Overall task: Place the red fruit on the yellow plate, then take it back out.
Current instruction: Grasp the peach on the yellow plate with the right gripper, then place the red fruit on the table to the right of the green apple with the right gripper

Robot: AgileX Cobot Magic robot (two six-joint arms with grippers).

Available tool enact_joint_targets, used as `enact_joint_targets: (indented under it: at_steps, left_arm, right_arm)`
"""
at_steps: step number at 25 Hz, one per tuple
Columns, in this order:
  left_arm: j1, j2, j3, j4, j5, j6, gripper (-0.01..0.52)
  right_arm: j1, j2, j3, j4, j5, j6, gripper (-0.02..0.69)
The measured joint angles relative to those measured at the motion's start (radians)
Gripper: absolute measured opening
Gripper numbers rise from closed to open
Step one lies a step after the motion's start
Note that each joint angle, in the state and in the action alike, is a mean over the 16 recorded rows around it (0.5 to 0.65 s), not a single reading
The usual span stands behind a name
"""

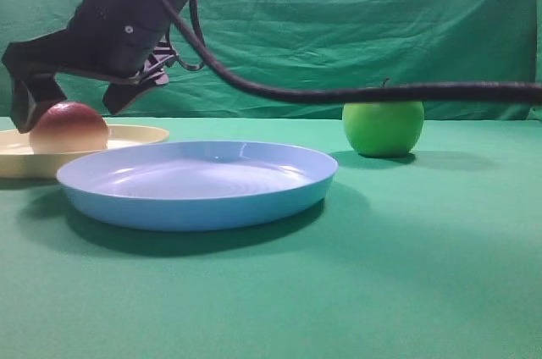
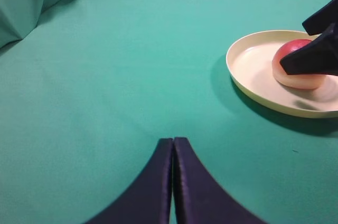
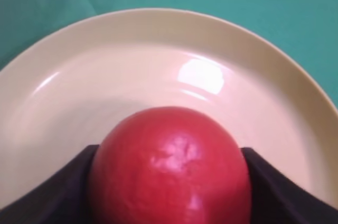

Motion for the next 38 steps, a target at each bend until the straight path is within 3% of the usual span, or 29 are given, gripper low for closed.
enact_joint_targets:
  at_steps: [9, 16, 22, 28, 38]
  left_arm:
    - [0.0, 0.0, 0.0, 0.0, 0.0, 0.0, 0.0]
    - [0.0, 0.0, 0.0, 0.0, 0.0, 0.0, 0.0]
    - [0.0, 0.0, 0.0, 0.0, 0.0, 0.0, 0.0]
    - [0.0, 0.0, 0.0, 0.0, 0.0, 0.0, 0.0]
    - [0.0, 0.0, 0.0, 0.0, 0.0, 0.0, 0.0]
  right_arm:
    - [-0.084, -0.109, -0.003, -0.012, 0.207, 0.098, 0.236]
    - [-0.198, -0.319, 0.015, -0.089, 0.445, 0.247, 0.21]
    - [-0.282, -0.553, 0.143, -0.183, 0.544, 0.354, 0.201]
    - [-0.342, -0.799, 0.436, -0.25, 0.491, 0.426, 0.2]
    - [-0.437, -1.114, 1.064, -0.265, 0.23, 0.462, 0.2]
